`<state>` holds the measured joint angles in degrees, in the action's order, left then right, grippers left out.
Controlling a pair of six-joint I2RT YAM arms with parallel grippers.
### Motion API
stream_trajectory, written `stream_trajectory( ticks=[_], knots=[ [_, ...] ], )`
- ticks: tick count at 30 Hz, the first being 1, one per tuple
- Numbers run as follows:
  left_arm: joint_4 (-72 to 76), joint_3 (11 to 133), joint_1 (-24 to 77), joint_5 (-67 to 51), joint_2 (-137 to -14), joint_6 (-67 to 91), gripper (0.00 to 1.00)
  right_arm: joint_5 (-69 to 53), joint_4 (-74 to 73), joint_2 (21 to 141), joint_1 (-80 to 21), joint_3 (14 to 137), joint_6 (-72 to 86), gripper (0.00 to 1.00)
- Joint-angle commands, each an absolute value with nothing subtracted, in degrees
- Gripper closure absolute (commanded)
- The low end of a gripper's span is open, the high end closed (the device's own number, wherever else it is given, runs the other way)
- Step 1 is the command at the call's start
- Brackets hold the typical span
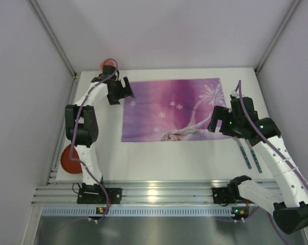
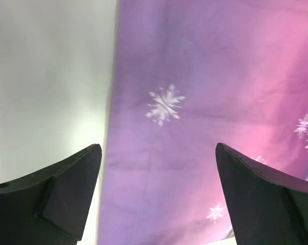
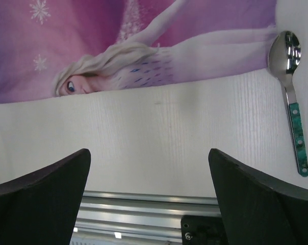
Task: Set the dinner table for one person
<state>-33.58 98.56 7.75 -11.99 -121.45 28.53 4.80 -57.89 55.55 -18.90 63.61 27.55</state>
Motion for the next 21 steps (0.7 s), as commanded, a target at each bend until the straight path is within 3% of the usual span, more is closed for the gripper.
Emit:
stream_trajectory(
  ticks=[1, 6, 9, 15, 16, 17, 18, 20, 21],
  knots=[
    [-43.15, 97.30, 9.32, -5.89, -109.53, 20.48, 0.01, 1.76, -52.56, 55.55, -18.54, 63.28, 28.92, 0.00],
    [-40.62, 88.26, 10.80, -9.93, -100.03, 24.78, 0.01, 2.81, -51.68, 55.81, -18.54, 62.14, 28.48, 0.00],
    [-38.50, 81.49, 15.89, -6.70, -96.26, 26.54, 0.01, 2.55, -50.37, 56.60, -18.54, 61.00, 28.30, 0.00],
    [-33.05, 69.62, 23.90, -4.66, -96.85, 31.46, 0.01, 0.26, -43.43, 60.11, -18.54, 56.52, 28.04, 0.00],
    [-32.52, 68.57, 24.78, -4.57, -97.20, 32.33, 0.01, -1.91, -41.76, 61.34, -18.54, 54.51, 27.86, 0.09],
    [-31.65, 66.81, 25.05, -4.66, -97.82, 32.69, 0.01, -3.15, -38.01, 62.30, -18.54, 53.62, 27.60, 0.32],
    [-31.38, 66.10, 25.22, -4.66, -98.08, 33.04, 0.01, -4.30, -36.32, 63.53, -18.46, 52.92, 27.51, 0.47],
    [-30.59, 64.52, 25.31, -4.83, -98.61, 33.57, 0.01, -7.11, -33.32, 69.06, -18.37, 52.47, 27.60, 1.00],
    [-30.50, 64.16, 25.31, -4.83, -98.70, 33.57, 0.01, -8.08, -32.61, 73.52, -18.46, 53.34, 27.95, 1.00]
  ],
)
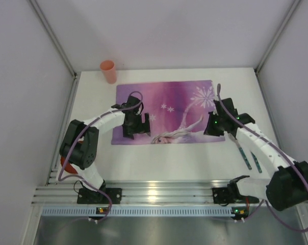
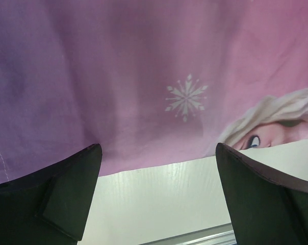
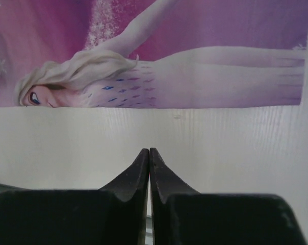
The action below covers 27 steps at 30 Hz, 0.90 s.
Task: Set the dinner table for one person
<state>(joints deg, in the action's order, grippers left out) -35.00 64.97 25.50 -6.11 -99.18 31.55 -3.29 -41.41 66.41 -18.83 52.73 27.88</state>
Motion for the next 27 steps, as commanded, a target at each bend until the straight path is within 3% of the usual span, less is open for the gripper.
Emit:
stream_trajectory(
  ticks=[1, 12, 27],
  knots=[
    [-30.50, 63.99, 25.31, -4.66, -98.96, 33.31, 0.01, -8.61, -31.82, 75.65, -18.37, 53.70, 28.04, 1.00],
    [-33.39, 62.05, 25.49, -3.25, -99.58, 32.08, 0.01, -13.44, -24.43, 100.18, -16.70, 58.10, 28.13, 1.00],
    [-35.42, 52.56, 25.40, -0.79, -90.45, 32.96, 0.01, -14.32, -26.98, 85.08, -16.61, 39.03, 31.90, 1.00]
  ],
)
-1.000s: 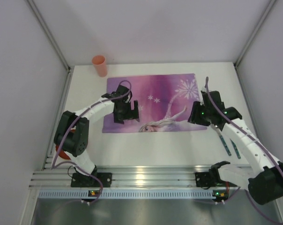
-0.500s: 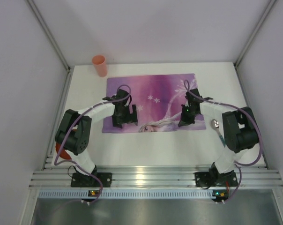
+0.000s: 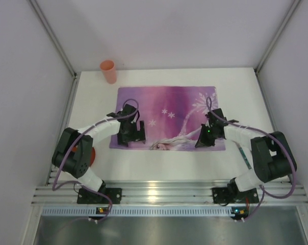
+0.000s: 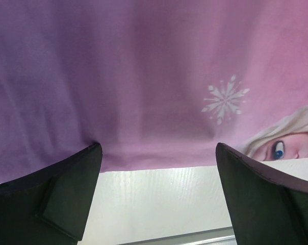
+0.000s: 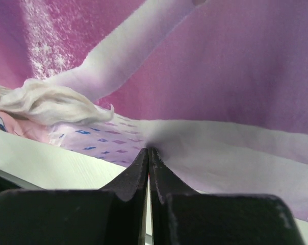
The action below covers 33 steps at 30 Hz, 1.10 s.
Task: Set the dinner table for one person
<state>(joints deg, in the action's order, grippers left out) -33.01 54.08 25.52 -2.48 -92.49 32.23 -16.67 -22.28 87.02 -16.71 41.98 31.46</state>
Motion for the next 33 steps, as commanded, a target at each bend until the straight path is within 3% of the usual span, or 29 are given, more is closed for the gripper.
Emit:
stream_trajectory(
  ticks=[1, 3, 9, 12, 13, 16, 17, 21, 24, 29, 33],
  knots=[
    [-36.12, 53.95, 25.40, -0.53, -90.09, 33.39, 0.01, -14.50, -27.68, 84.56, -16.70, 39.11, 31.90, 1.00],
    [-40.05, 57.37, 25.40, 2.10, -88.77, 34.62, 0.01, -14.76, -28.73, 83.50, -16.70, 40.94, 31.21, 1.00],
    [-47.29, 82.49, 25.31, 18.17, -86.84, 32.54, 0.01, -15.20, -38.31, 79.99, -16.70, 55.50, 28.40, 1.00],
    [-33.01, 86.93, 22.17, 15.75, -85.08, 26.47, 0.01, -15.73, -42.35, 78.14, -16.79, 62.90, 27.43, 0.97],
    [-22.69, 83.88, 19.54, 13.04, -84.47, 26.46, 0.02, -15.73, -44.10, 77.96, -16.79, 64.41, 27.25, 0.74],
    [-13.81, 84.00, 7.41, -1.89, -91.62, 32.68, 0.01, -15.47, -47.27, 78.13, -16.88, 68.46, 26.37, 0.21],
    [-16.32, 87.59, 5.64, -2.28, -95.15, 33.74, 0.01, -14.77, -47.98, 78.40, -16.88, 69.25, 26.02, 0.17],
    [-33.47, 118.56, 3.87, 6.92, -114.31, 30.69, 0.04, -12.58, -50.45, 77.96, -16.79, 68.39, 24.35, 0.15],
    [-33.31, 129.07, 3.08, 8.87, -123.64, 31.45, 0.05, -11.78, -50.45, 77.61, -16.79, 65.92, 24.69, 0.15],
    [-32.70, 137.10, 0.44, 10.81, -133.15, 39.53, 0.12, -10.38, -50.45, 80.23, -16.52, 65.12, 25.49, 0.16],
    [-28.75, 137.55, 0.44, 10.90, -135.44, 39.46, 0.12, -9.32, -50.63, 82.79, -16.08, 66.36, 24.96, 0.17]
  ],
)
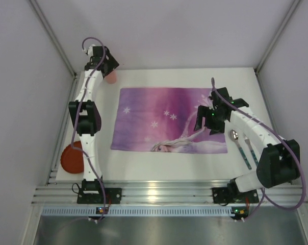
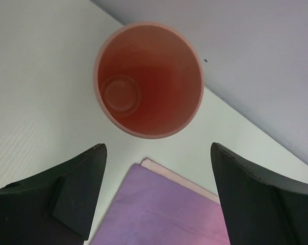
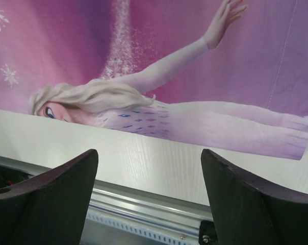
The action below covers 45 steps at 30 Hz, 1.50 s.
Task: Set the dinner table for one person
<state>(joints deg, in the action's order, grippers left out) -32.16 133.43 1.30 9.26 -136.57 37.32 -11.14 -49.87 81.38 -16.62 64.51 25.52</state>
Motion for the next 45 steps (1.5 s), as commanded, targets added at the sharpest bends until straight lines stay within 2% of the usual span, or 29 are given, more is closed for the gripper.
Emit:
stream_trajectory(
  ticks=[1, 9, 14, 23, 25, 27, 30, 31, 36, 40, 45],
  knots=[
    [-27.44, 137.64, 0.44, 10.64, -135.87, 39.38, 0.12, -9.23, -50.71, 83.23, -16.00, 66.53, 24.96, 0.18],
    [-25.13, 135.44, 0.44, 13.62, -136.05, 40.78, 0.14, -8.35, -51.59, 89.82, -15.29, 70.57, 23.21, 0.20],
    [-27.24, 135.53, 0.44, 15.64, -138.25, 40.69, 0.19, -8.53, -52.29, 92.54, -13.19, 72.24, 22.41, 0.20],
    [-26.81, 135.44, -1.58, 18.19, -140.80, 42.27, 0.23, -9.93, -52.82, 95.89, -10.46, 73.65, 20.92, 0.23],
    [-26.63, 135.44, -2.02, 17.76, -141.76, 42.80, 0.32, -9.84, -53.09, 96.24, -10.20, 73.65, 20.83, 0.23],
    [-26.72, 136.75, -2.37, 16.79, -143.51, 43.07, 0.35, -10.19, -53.26, 96.42, -9.67, 73.48, 20.65, 0.23],
    [-27.33, 139.99, -3.16, 14.42, -146.06, 43.24, 0.52, -10.28, -53.35, 96.33, -9.23, 73.13, 20.65, 0.24],
    [-27.25, 140.36, -3.43, 13.72, -146.25, 43.33, 0.68, -10.20, -53.44, 96.33, -9.14, 72.95, 20.57, 0.24],
    [-26.19, 140.19, -3.60, 8.97, -144.93, 41.75, 0.99, -10.28, -53.79, 95.45, -8.96, 72.51, 20.74, 0.25],
    [-27.68, 139.66, -3.34, 3.01, -142.21, 39.56, 1.00, -10.72, -54.84, 94.75, -8.96, 75.58, 20.48, 0.25],
    [-30.05, 138.69, -0.18, -2.89, -136.77, 33.15, 1.00, -14.93, -57.47, 97.46, -9.14, 88.66, 21.53, 0.25]
  ],
)
